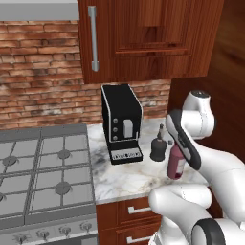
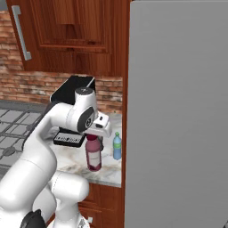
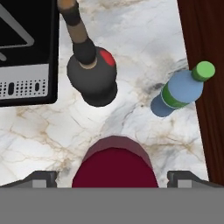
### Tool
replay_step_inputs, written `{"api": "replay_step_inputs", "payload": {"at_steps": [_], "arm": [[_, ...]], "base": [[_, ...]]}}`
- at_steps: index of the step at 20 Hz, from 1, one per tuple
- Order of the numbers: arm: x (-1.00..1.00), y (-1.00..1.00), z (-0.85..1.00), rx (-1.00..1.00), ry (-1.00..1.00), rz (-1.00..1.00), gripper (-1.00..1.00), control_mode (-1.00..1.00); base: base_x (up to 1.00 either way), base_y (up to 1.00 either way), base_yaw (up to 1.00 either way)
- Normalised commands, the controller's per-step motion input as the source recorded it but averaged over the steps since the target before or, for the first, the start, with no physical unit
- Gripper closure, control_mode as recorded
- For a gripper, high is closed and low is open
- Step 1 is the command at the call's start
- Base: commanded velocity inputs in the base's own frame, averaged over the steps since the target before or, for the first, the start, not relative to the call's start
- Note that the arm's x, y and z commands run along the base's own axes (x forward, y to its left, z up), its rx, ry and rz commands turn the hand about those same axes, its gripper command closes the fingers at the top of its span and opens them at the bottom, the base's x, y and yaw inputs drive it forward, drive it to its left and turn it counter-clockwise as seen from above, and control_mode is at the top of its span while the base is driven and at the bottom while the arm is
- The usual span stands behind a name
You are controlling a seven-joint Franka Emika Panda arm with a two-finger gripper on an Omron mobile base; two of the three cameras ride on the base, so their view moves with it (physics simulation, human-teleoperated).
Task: Place the drinks on the dining counter in a tight cluster.
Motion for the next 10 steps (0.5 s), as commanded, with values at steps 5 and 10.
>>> {"api": "replay_step_inputs", "payload": {"at_steps": [5,10], "arm": [[0.01,0.0,-0.08,0.0,0.0,0.0,-1.0,-1.0],[0.0,0.0,0.0,0.0,0.0,0.0,-1.0,-1.0]], "base": [[0.0,0.0,0.0],[0.0,0.0,0.0]]}}
